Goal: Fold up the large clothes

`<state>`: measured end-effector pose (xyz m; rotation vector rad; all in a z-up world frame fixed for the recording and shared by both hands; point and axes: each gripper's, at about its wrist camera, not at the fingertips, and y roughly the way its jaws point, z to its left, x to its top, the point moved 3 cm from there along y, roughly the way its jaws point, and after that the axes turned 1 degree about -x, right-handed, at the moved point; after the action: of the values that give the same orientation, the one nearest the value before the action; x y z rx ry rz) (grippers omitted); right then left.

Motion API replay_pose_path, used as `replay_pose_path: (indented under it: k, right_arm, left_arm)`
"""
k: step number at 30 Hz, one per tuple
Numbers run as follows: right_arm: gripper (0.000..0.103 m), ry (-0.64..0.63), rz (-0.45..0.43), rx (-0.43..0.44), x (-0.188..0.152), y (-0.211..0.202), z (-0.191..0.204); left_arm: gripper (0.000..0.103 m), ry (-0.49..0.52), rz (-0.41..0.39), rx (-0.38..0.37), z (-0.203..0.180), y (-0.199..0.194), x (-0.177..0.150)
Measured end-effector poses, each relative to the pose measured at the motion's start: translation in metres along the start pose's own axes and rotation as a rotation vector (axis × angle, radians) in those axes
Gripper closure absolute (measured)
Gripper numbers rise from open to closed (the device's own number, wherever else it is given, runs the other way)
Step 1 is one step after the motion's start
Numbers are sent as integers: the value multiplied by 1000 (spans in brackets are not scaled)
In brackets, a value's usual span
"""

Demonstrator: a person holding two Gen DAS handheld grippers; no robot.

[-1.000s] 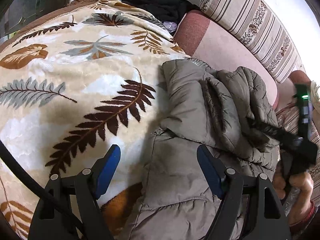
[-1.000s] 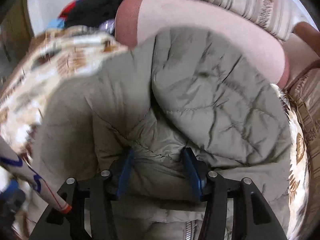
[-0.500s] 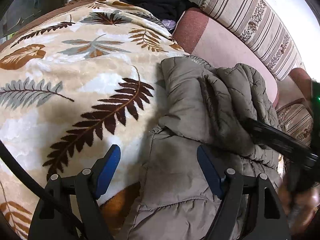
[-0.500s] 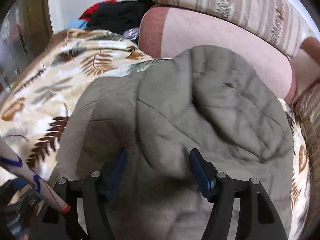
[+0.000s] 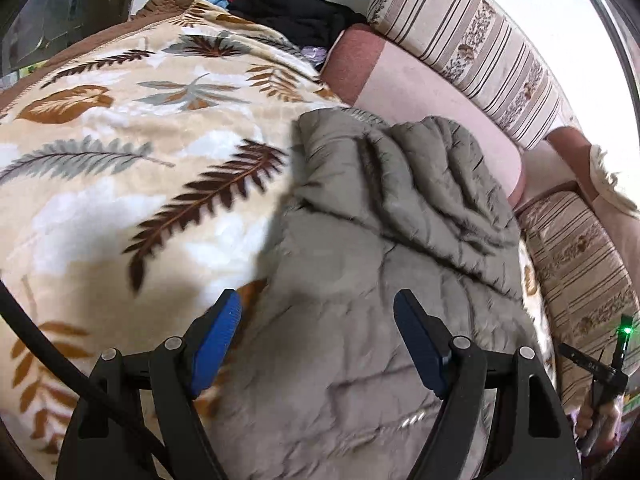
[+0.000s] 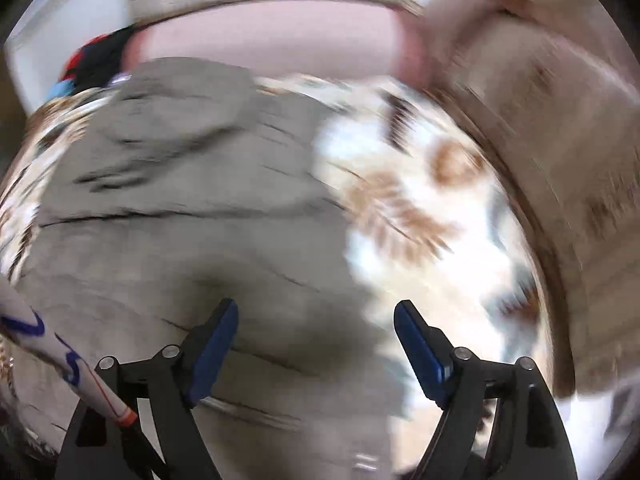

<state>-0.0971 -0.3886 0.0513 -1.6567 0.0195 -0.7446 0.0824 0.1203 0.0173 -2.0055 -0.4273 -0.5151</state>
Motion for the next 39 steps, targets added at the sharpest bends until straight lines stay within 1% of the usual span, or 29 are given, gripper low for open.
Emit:
replay_pose_path:
  k: [2, 5, 7, 9, 11, 13, 14, 17, 19, 20, 24, 26, 29, 32, 36, 39]
  right_arm:
    - [19, 98, 16, 58, -15, 11, -34]
    - [19, 184, 28, 136, -30, 28, -57]
    - [19, 212, 31, 171, -36, 38, -59]
    - [19, 236, 39, 227, -42, 48, -61]
    - [19, 255, 61, 294, -43, 59, -59]
    - [19, 272, 84, 361, -46, 67, -54]
    - [19, 274, 99, 386, -47, 72, -52]
    - [15, 259, 91, 404, -47, 75, -48]
    - [15, 259, 93, 431, -46, 75, -47]
    - [15, 265, 95, 453, -47, 75, -47]
    - [16, 294, 127, 581, -55, 75, -45]
    - [19, 278, 160, 638, -61, 74, -38]
    - [19, 203, 205, 692, -74, 65, -22]
    - [19, 145, 223, 693, -85, 56, -14]
    - [19, 141, 247, 742, -98, 46, -10]
    - [19, 131, 261, 787, -106, 43, -9]
  left_arm:
    - [25, -32, 32, 10, 12, -3, -5]
    - [25, -99, 118, -31, 30, 2, -14]
    - [25, -141, 160, -63, 39, 7, -21]
    - [25, -176, 199, -102, 44, 14, -30]
    - [25, -214, 218, -144, 49, 19, -36]
    - [25, -236, 220, -181, 51, 23, -39]
    - [25, -244, 219, -209, 52, 24, -40]
    - [25, -284, 227, -283, 51, 25, -46]
    - [25, -290, 232, -312, 48, 23, -53]
    - [25, -289, 241, -342, 45, 20, -60]
    - [25, -318, 259, -420, 44, 11, -81]
    - [25, -349, 267, -467, 45, 6, -94]
    - [25, -353, 271, -501, 43, 1, -107]
    - [25, -355, 279, -542, 38, -1, -116]
    - [25, -348, 291, -598, 31, 0, -126]
    - [25, -321, 310, -609, 23, 1, -133]
